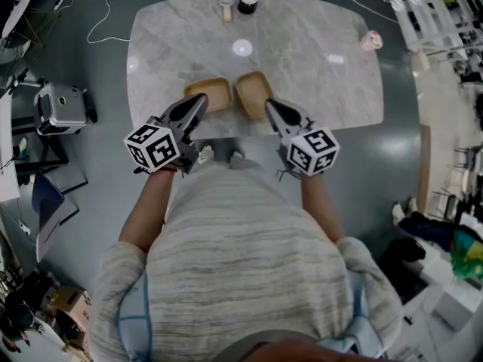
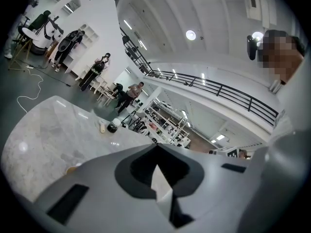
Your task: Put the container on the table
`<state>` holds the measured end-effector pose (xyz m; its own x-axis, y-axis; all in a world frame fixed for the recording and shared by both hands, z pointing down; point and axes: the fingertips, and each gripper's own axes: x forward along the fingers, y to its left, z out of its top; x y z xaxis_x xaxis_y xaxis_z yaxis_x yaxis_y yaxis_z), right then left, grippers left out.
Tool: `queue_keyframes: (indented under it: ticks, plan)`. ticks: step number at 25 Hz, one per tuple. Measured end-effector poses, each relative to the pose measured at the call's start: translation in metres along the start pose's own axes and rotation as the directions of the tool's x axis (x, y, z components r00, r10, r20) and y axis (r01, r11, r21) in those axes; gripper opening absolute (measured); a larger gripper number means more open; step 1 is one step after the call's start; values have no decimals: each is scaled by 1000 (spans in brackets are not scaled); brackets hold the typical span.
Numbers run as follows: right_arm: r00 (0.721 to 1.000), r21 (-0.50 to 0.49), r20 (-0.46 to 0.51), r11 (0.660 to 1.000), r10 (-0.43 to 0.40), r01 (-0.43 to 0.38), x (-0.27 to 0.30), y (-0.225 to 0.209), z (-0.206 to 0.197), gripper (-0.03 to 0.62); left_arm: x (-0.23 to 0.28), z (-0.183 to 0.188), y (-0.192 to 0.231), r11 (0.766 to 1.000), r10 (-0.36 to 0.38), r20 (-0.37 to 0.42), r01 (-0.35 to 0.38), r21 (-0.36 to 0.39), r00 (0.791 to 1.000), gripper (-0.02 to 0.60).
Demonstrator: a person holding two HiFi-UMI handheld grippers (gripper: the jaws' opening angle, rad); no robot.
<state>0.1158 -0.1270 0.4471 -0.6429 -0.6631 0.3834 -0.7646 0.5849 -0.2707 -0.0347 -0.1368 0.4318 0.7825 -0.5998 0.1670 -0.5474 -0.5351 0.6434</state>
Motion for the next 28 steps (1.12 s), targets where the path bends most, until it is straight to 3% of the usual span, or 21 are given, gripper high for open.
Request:
queue_keyframes:
  ticks: [9, 28]
  plan:
    - [999, -55, -23, 998, 27, -28, 6, 8, -4, 2, -1, -3, -1, 1000, -3, -4, 3, -6, 1000, 3]
    - [1000, -21, -17, 1000, 12, -13, 4, 8, -7, 2, -3, -6, -1, 1000, -3, 5, 3, -22, 1000, 3]
